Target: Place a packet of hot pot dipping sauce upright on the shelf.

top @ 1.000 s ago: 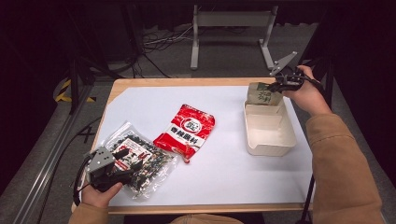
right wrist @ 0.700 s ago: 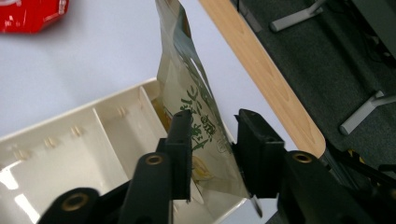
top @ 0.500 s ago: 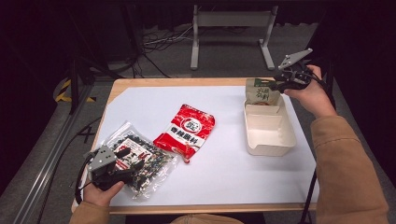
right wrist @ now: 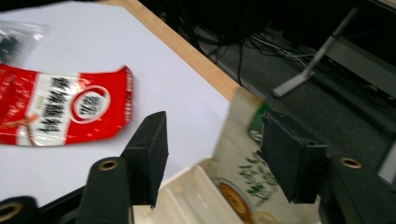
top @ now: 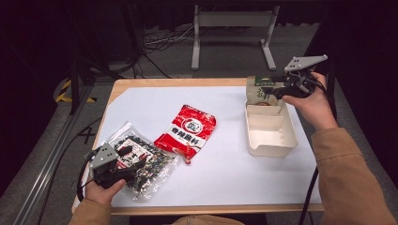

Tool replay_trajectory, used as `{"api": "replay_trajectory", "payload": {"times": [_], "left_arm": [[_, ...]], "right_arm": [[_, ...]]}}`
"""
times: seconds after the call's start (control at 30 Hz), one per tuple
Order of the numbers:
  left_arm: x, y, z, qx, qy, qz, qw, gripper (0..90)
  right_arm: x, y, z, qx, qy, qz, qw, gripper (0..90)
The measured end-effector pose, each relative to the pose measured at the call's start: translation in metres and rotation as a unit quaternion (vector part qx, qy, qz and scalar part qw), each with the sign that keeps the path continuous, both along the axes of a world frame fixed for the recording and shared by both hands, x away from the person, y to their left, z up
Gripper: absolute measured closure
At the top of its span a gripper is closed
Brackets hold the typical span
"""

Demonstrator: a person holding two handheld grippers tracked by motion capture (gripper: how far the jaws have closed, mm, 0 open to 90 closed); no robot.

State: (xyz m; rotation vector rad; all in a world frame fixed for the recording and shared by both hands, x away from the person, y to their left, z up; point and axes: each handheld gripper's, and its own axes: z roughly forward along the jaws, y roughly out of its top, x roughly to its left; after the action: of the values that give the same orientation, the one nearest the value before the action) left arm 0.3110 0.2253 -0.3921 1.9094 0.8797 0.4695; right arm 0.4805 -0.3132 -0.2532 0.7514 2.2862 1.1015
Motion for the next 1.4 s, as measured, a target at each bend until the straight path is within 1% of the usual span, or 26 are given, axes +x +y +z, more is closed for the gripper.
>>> {"api": "replay_trajectory", "payload": {"times": [0.03, 0.07, 0.1, 0.13, 0.17, 0.2, 0.27, 0.3, 0.4, 0.47, 0.5, 0.6, 0.8, 0.87, 0.9, 0.97, 1.0, 1.03, 1.07, 1.23, 1.3, 1.4], "left_arm": [[0.0, 0.0, 0.0, 0.001, 0.0, 0.0, 1.0, 30.8], [0.0, 0.0, 0.0, 0.001, -0.001, 0.0, 1.0, 30.8], [-0.001, 0.0, 0.0, 0.0, -0.001, 0.0, 1.0, 30.8], [-0.001, 0.0, 0.0, 0.0, -0.001, 0.0, 1.0, 30.8], [-0.001, -0.001, 0.001, -0.002, -0.001, 0.0, 1.0, 30.8], [-0.001, -0.001, 0.001, -0.003, -0.001, 0.001, 1.0, 30.8], [0.0, -0.001, 0.001, -0.001, -0.002, 0.0, 1.0, 30.8], [0.0, -0.001, 0.001, 0.001, -0.001, 0.001, 1.0, 30.8], [0.0, 0.0, 0.001, -0.003, -0.002, 0.002, 1.0, 30.8], [0.0, 0.001, 0.001, -0.003, -0.003, 0.001, 1.0, 30.8], [0.0, 0.001, 0.002, -0.002, -0.004, 0.001, 1.0, 30.8], [0.0, 0.002, 0.002, -0.005, -0.004, 0.002, 1.0, 30.8], [0.0, 0.004, 0.002, -0.01, -0.005, 0.004, 0.9999, 30.8], [0.0, 0.004, 0.002, -0.01, -0.006, 0.004, 0.9999, 30.8], [-0.001, 0.004, 0.002, -0.014, -0.006, 0.005, 0.9999, 30.8], [-0.001, 0.004, 0.003, -0.016, -0.007, 0.007, 0.9998, 30.8], [-0.001, 0.004, 0.003, -0.015, -0.007, 0.007, 0.9998, 30.8], [-0.001, 0.004, 0.003, -0.016, -0.006, 0.007, 0.9998, 30.8], [-0.001, 0.004, 0.002, -0.015, -0.006, 0.007, 0.9998, 30.8], [-0.001, 0.004, 0.002, -0.013, -0.007, 0.007, 0.9999, 30.8], [-0.001, 0.004, 0.002, -0.015, -0.005, 0.008, 0.9998, 30.8], [-0.001, 0.005, 0.002, -0.015, -0.005, 0.009, 0.9998, 30.8]], "right_arm": [[-0.011, 0.007, -0.005, 0.015, 0.019, -0.002, 0.9997, 38.1], [-0.011, 0.007, -0.005, 0.015, 0.019, -0.002, 0.9997, 38.1], [-0.02, 0.014, -0.008, 0.031, 0.026, -0.002, 0.9992, 37.4], [-0.02, 0.014, -0.008, 0.031, 0.026, -0.002, 0.9992, 37.4], [-0.024, 0.016, -0.009, 0.043, 0.031, -0.004, 0.9986, 37.2], [-0.031, 0.02, -0.01, 0.065, 0.037, -0.004, 0.9972, 37.2], [-0.039, 0.025, -0.011, 0.084, 0.039, -0.002, 0.9957, 37.2], [-0.043, 0.028, -0.012, 0.09, 0.039, -0.003, 0.9952, 37.2], [-0.052, 0.036, -0.015, 0.096, 0.04, 0.003, 0.9946, 37.2], [-0.054, 0.038, -0.016, 0.097, 0.041, 0.005, 0.9945, 37.2], [-0.059, 0.042, -0.02, 0.101, 0.041, 0.01, 0.994, 37.2], [-0.063, 0.047, -0.023, 0.101, 0.041, 0.013, 0.994, 37.2], [-0.068, 0.053, -0.023, 0.103, 0.04, 0.015, 0.9938, 37.1], [-0.069, 0.057, -0.023, 0.111, 0.043, 0.018, 0.9927, 37.2], [-0.07, 0.058, -0.022, 0.114, 0.045, 0.02, 0.9922, 37.2], [-0.072, 0.062, -0.023, 0.128, 0.044, 0.028, 0.9904, 37.5], [-0.072, 0.064, -0.024, 0.137, 0.045, 0.03, 0.9892, 37.7], [-0.072, 0.066, -0.024, 0.14, 0.045, 0.029, 0.9888, 37.9], [-0.072, 0.068, -0.025, 0.141, 0.044, 0.031, 0.9885, 37.9], [-0.066, 0.083, -0.032, 0.147, 0.053, 0.024, 0.9875, 38.2], [-0.065, 0.086, -0.034, 0.147, 0.055, 0.021, 0.9874, 38.3], [-0.061, 0.097, -0.038, 0.14, 0.058, 0.015, 0.9884, 38.6]]}}
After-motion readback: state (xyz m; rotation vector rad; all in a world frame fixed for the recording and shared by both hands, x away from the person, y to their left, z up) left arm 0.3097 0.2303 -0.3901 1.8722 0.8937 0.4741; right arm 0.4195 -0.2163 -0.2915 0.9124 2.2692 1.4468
